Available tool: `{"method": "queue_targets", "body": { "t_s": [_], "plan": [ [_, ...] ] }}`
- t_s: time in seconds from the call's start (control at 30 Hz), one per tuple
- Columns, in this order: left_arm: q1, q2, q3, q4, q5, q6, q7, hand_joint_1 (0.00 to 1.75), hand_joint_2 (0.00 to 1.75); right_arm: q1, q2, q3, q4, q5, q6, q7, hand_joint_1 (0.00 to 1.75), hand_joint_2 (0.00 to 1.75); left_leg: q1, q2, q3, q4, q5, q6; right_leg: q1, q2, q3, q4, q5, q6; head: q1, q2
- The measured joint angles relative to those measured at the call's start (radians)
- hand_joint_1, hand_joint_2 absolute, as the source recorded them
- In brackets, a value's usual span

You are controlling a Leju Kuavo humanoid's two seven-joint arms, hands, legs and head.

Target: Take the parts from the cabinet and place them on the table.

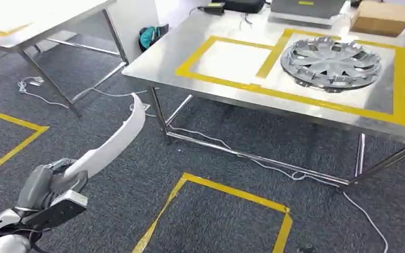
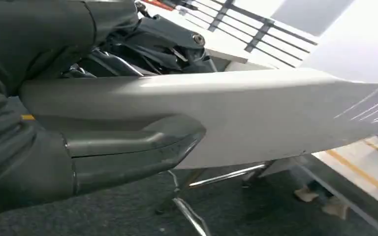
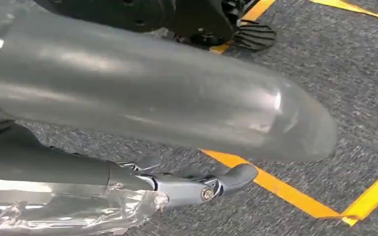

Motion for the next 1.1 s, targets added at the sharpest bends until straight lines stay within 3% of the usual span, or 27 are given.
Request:
{"method": "queue_targets", "body": {
  "t_s": [0.03, 0.07, 0.1, 0.13, 0.2, 0.23, 0.27, 0.3, 0.33, 0.4, 0.43, 0.53, 0.57, 0.6, 0.63, 0.7, 0.73, 0.77, 0.8, 0.83, 0.87, 0.9, 0.97, 1.0, 1.03, 1.07, 1.1],
  "plan": [
    [-0.001, 0.0, 0.0, 0.0, 0.0, 0.0, 0.0, 1.75, 1.75, -0.001, -0.001, -0.002, 0.0, 0.002, 0.0, 0.0, 0.0, 0.0, 0.004, 0.007, 0.02, 0.0, 0.003, 0.006, 0.001, 0.0, -0.011, 0.009, -0.002, 0.003, 0.002, 0.0],
    [0.001, 0.0, 0.001, -0.001, 0.001, 0.001, 0.0, 1.75, 1.75, -0.002, -0.001, -0.002, 0.0, 0.005, 0.001, -0.003, 0.0, 0.0, 0.004, 0.017, 0.037, -0.003, -0.009, 0.013, 0.006, -0.05, -0.026, 0.061, 0.01, 0.01, 0.007, -0.001],
    [0.003, 0.001, 0.001, -0.002, 0.002, 0.0, -0.001, 1.75, 1.75, -0.007, 0.0, -0.002, 0.0, 0.007, 0.002, -0.001, 0.0, 0.0, 0.003, 0.026, 0.049, -0.003, -0.021, 0.02, 0.006, -0.091, -0.072, 0.139, 0.016, 0.015, 0.011, 0.0],
    [0.004, 0.003, 0.002, -0.002, 0.002, 0.0, -0.002, 1.75, 1.75, -0.01, 0.001, -0.001, 0.0, 0.008, 0.004, -0.002, 0.0, 0.0, 0.001, 0.035, 0.058, -0.003, -0.033, 0.022, 0.005, -0.109, -0.125, 0.211, -0.004, 0.019, 0.01, 0.0],
    [0.005, 0.003, 0.002, -0.002, 0.002, 0.0, -0.002, 1.75, 1.75, -0.007, 0.001, -0.002, 0.0, 0.011, 0.005, -0.001, 0.0, 0.0, 0.001, 0.051, 0.085, -0.003, -0.06, 0.023, 0.004, -0.118, -0.211, 0.297, -0.099, 0.025, 0.01, 0.0],
    [0.007, 0.003, 0.002, -0.002, 0.003, -0.001, -0.003, 1.75, 1.75, -0.005, 0.001, -0.002, 0.0, 0.013, 0.005, -0.002, 0.0, 0.0, 0.002, 0.059, 0.104, -0.003, -0.076, 0.023, 0.004, -0.119, -0.234, 0.297, -0.123, 0.027, 0.012, 0.0],
    [0.009, 0.004, 0.002, -0.002, 0.005, -0.001, -0.003, 1.75, 1.75, -0.003, 0.001, -0.002, 0.001, 0.014, 0.005, -0.002, 0.0, 0.0, 0.002, 0.068, 0.126, -0.003, -0.092, 0.022, 0.003, -0.121, -0.241, 0.266, -0.117, 0.028, 0.013, 0.0],
    [0.009, 0.004, 0.002, -0.003, 0.005, -0.001, -0.003, 1.75, 1.75, -0.002, 0.001, -0.003, 0.001, 0.015, 0.004, -0.002, 0.0, 0.0, 0.002, 0.078, 0.152, -0.003, -0.111, 0.02, 0.002, -0.125, -0.236, 0.205, -0.08, 0.026, 0.014, 0.0],
    [0.009, 0.004, 0.003, -0.003, 0.006, -0.002, -0.003, 1.75, 1.75, -0.001, 0.001, -0.003, 0.001, 0.015, 0.004, -0.002, 0.0, 0.0, 0.003, 0.088, 0.175, -0.003, -0.128, 0.018, 0.002, -0.139, -0.227, 0.136, -0.017, 0.025, 0.014, 0.0],
    [0.007, 0.007, 0.003, -0.003, 0.009, -0.008, -0.003, 1.75, 1.75, -0.001, 0.003, -0.003, 0.008, 0.016, 0.002, -0.003, 0.0, 0.0, -0.006, 0.102, 0.209, 0.004, -0.161, 0.01, 0.003, -0.218, -0.236, 0.053, 0.152, 0.017, 0.017, 0.0],
    [0.008, 0.008, 0.005, -0.007, 0.01, -0.012, -0.002, 1.75, 1.75, -0.005, 0.003, -0.003, 0.009, 0.018, 0.0, -0.001, 0.0, 0.0, -0.012, 0.108, 0.209, -0.008, -0.166, 0.003, 0.006, -0.199, -0.227, 0.054, 0.128, 0.005, 0.016, 0.0],
    [0.001, 0.01, 0.005, -0.018, 0.011, -0.018, -0.001, 1.75, 1.75, -0.015, 0.003, -0.003, 0.009, 0.019, -0.002, -0.003, 0.0, 0.0, -0.009, 0.116, 0.22, 0.007, -0.152, -0.02, 0.0, -0.156, -0.204, 0.042, 0.129, -0.008, 0.012, 0.0],
    [-0.003, 0.011, 0.004, -0.018, 0.01, -0.019, -0.001, 1.75, 1.75, -0.015, 0.003, -0.003, 0.009, 0.019, -0.002, -0.002, 0.0, 0.0, -0.005, 0.094, 0.187, 0.055, -0.134, -0.024, -0.005, -0.146, -0.194, 0.033, 0.127, -0.011, 0.013, 0.0],
    [-0.003, 0.013, 0.005, -0.019, 0.011, -0.019, -0.002, 1.75, 1.75, -0.018, 0.003, -0.003, 0.009, 0.019, -0.002, -0.002, 0.0, 0.0, -0.003, 0.065, 0.132, 0.145, -0.118, -0.028, -0.007, -0.133, -0.18, 0.023, 0.121, -0.019, 0.008, 0.0],
    [-0.002, 0.015, 0.006, -0.019, 0.011, -0.019, -0.001, 1.75, 1.75, -0.019, 0.003, -0.004, 0.009, 0.019, -0.002, -0.002, 0.0, 0.0, -0.001, 0.056, 0.09, 0.205, -0.13, -0.032, -0.009, -0.123, -0.168, 0.017, 0.116, -0.023, 0.008, 0.0],
    [0.0, 0.019, 0.008, -0.019, 0.011, -0.019, -0.001, 1.75, 1.75, -0.019, 0.003, -0.004, 0.01, 0.02, -0.003, -0.001, 0.0, 0.0, 0.002, 0.051, 0.005, 0.291, -0.23, -0.037, -0.01, -0.091, -0.138, 0.006, 0.099, -0.026, 0.007, 0.0],
    [0.0, 0.02, 0.008, -0.019, 0.011, -0.02, -0.001, 1.75, 1.75, -0.018, 0.003, -0.004, 0.01, 0.022, -0.003, -0.001, 0.0, 0.0, 0.002, 0.051, -0.016, 0.289, -0.268, -0.036, -0.012, -0.076, -0.123, 0.005, 0.089, -0.025, 0.007, 0.0],
    [0.0, 0.021, 0.008, -0.019, 0.011, -0.02, -0.001, 1.75, 1.75, -0.018, 0.003, -0.004, 0.01, 0.023, -0.003, 0.0, 0.0, 0.0, 0.002, 0.051, -0.026, 0.271, -0.28, -0.034, -0.013, -0.062, -0.106, 0.004, 0.078, -0.024, 0.007, 0.0],
    [-0.001, 0.022, 0.008, -0.019, 0.011, -0.021, -0.002, 1.75, 1.75, -0.018, 0.004, -0.004, 0.01, 0.025, -0.002, 0.002, 0.0, 0.0, 0.003, 0.05, -0.026, 0.239, -0.266, -0.033, -0.014, -0.049, -0.093, 0.004, 0.068, -0.022, 0.007, 0.0],
    [-0.002, 0.025, 0.008, -0.019, 0.011, -0.023, -0.002, 1.75, 1.75, -0.018, 0.005, -0.004, 0.011, 0.026, -0.002, 0.003, 0.0, 0.0, 0.004, 0.04, -0.017, 0.161, -0.195, -0.033, -0.017, -0.032, -0.072, 0.004, 0.052, -0.017, 0.006, 0.0],
    [-0.002, 0.026, 0.008, -0.019, 0.01, -0.024, -0.003, 1.75, 1.75, -0.018, 0.005, -0.004, 0.011, 0.029, -0.002, 0.003, 0.0, 0.0, 0.007, 0.016, -0.01, 0.089, -0.098, -0.034, -0.018, -0.022, -0.061, 0.004, 0.039, -0.013, 0.005, 0.0],
    [-0.001, 0.027, 0.008, -0.019, 0.01, -0.025, -0.003, 1.75, 1.75, -0.021, 0.005, -0.004, 0.013, 0.031, -0.001, 0.003, 0.0, 0.0, 0.012, -0.012, -0.016, 0.03, -0.024, -0.032, -0.016, -0.009, -0.047, 0.009, 0.027, -0.005, 0.0, 0.0],
    [-0.002, 0.03, 0.008, -0.019, 0.008, -0.028, -0.003, 1.75, 1.75, -0.023, 0.005, -0.005, 0.014, 0.034, -0.001, 0.004, 0.0, 0.0, 0.007, -0.009, -0.002, 0.011, -0.025, -0.021, -0.014, 0.011, -0.044, -0.011, -0.005, 0.006, -0.001, 0.0],
    [-0.006, 0.03, 0.008, -0.021, 0.009, -0.028, -0.004, 1.75, 1.75, -0.022, 0.005, -0.005, 0.014, 0.034, -0.001, 0.004, 0.0, 0.0, 0.01, -0.006, 0.007, 0.0, -0.022, -0.013, -0.012, 0.013, -0.021, 0.002, 0.014, 0.013, -0.004, 0.0],
    [-0.012, 0.029, 0.008, -0.021, 0.01, -0.028, -0.004, 1.75, 1.75, -0.022, 0.005, -0.005, 0.014, 0.034, -0.001, 0.004, 0.0, 0.0, 0.011, 0.006, 0.027, 0.001, -0.02, -0.007, -0.01, 0.008, -0.013, -0.01, 0.005, 0.014, 0.002, 0.0],
    [-0.012, 0.029, 0.008, -0.022, 0.009, -0.028, -0.004, 1.75, 1.75, -0.023, 0.004, -0.005, 0.015, 0.034, -0.001, 0.004, 0.0, 0.0, 0.011, 0.013, 0.043, 0.001, -0.02, 0.002, -0.009, -0.029, -0.016, 0.006, 0.004, 0.02, 0.005, 0.0],
    [-0.012, 0.03, 0.009, -0.022, 0.01, -0.028, -0.004, 1.75, 1.75, -0.028, 0.005, -0.005, 0.015, 0.034, -0.001, 0.004, 0.0, 0.0, 0.009, 0.022, 0.055, 0.001, -0.031, 0.01, -0.004, -0.083, -0.044, 0.066, 0.011, 0.028, 0.008, 0.0]
  ]
}}
